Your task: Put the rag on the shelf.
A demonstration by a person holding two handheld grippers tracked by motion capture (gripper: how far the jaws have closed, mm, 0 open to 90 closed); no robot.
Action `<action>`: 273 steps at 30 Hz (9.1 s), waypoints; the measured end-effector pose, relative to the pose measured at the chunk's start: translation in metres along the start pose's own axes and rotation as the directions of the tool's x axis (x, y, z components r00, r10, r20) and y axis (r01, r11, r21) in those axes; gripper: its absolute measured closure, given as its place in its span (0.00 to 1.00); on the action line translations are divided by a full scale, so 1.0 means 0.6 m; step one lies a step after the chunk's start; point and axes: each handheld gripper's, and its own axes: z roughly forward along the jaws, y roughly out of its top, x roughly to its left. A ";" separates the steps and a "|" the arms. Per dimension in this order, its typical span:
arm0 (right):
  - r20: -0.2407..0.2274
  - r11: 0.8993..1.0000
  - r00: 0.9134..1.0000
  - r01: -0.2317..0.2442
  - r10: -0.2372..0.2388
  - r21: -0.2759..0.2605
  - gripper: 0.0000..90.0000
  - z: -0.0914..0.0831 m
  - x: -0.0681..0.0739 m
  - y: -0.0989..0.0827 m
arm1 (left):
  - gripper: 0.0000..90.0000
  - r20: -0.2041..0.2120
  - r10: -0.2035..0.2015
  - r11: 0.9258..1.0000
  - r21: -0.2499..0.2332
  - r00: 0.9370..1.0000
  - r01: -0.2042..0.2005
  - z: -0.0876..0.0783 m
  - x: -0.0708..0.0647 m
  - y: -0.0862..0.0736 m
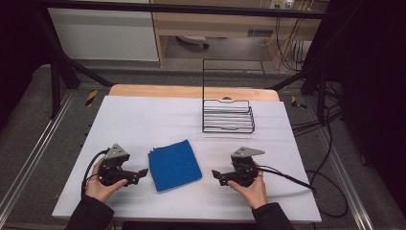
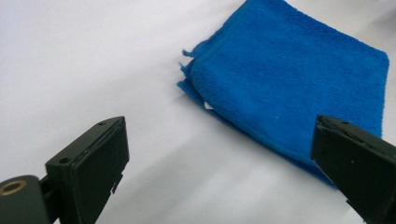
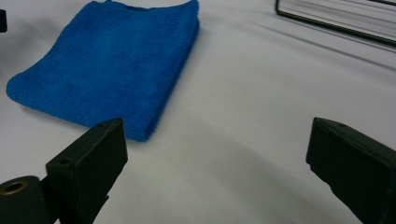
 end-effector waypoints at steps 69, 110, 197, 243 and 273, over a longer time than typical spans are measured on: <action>0.023 0.986 0.999 -0.047 0.044 0.158 0.97 -0.007 -0.014 -0.001 | 0.69 0.136 0.024 0.983 0.175 0.990 -0.048 0.151 -0.066 0.099; 0.176 0.987 0.974 -0.151 0.140 0.052 0.76 0.040 -0.047 0.001 | 0.83 0.106 0.039 0.991 0.124 0.994 -0.053 0.126 -0.092 0.068; -0.006 0.983 0.996 -0.092 0.094 0.159 0.96 -0.049 0.006 -0.048 | 0.18 0.090 0.025 1.000 -0.020 0.996 -0.023 0.090 -0.089 0.095; 0.042 0.994 0.995 -0.097 0.095 0.048 0.62 0.054 -0.136 0.023 | 0.85 0.128 0.025 0.989 0.141 0.991 -0.043 0.254 -0.110 0.156; -0.042 0.991 0.992 -0.118 0.116 -0.059 0.96 -0.001 -0.107 0.048 | 0.95 0.165 0.008 1.000 -0.026 0.986 -0.004 0.184 -0.125 0.167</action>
